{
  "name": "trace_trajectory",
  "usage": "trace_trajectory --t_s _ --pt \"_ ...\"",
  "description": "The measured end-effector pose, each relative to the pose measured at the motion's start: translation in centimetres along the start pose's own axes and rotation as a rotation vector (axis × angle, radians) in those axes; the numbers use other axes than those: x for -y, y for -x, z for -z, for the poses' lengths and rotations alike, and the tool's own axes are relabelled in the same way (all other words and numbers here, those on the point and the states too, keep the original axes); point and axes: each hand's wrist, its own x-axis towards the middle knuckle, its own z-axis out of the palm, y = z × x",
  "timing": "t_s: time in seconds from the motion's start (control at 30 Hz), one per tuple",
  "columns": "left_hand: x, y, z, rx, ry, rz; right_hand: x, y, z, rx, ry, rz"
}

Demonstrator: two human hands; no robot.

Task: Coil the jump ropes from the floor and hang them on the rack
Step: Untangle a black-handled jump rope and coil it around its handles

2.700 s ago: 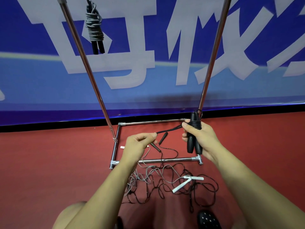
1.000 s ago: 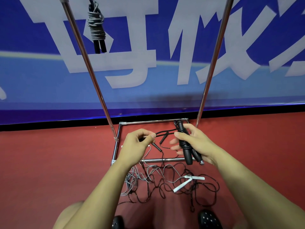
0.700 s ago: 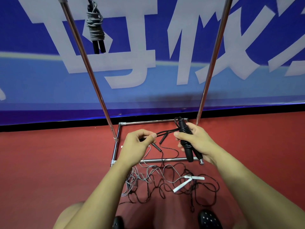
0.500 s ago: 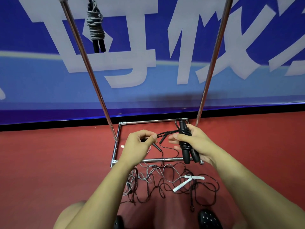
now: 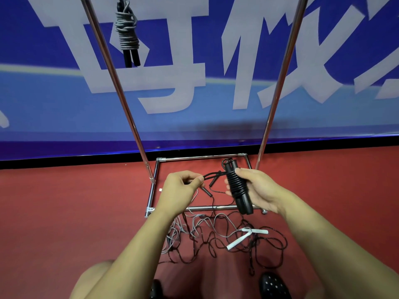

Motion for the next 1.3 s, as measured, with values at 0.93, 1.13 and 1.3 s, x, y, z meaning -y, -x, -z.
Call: trace_trajectory --t_s 0.93,1.13,1.3 --pt "0.5 0.4 -0.9 0.087 -0.049 -0.042 -2.1 -0.1 -1.0 -0.015 0.604 0.156" --pt "0.5 0.5 -1.1 0.163 -0.004 -0.071 -2.4 0.0 -0.7 -0.082 0.570 0.182" --pt "0.4 0.6 -1.0 0.224 0.066 -0.094 -2.9 0.0 -1.5 0.069 0.196 0.035"
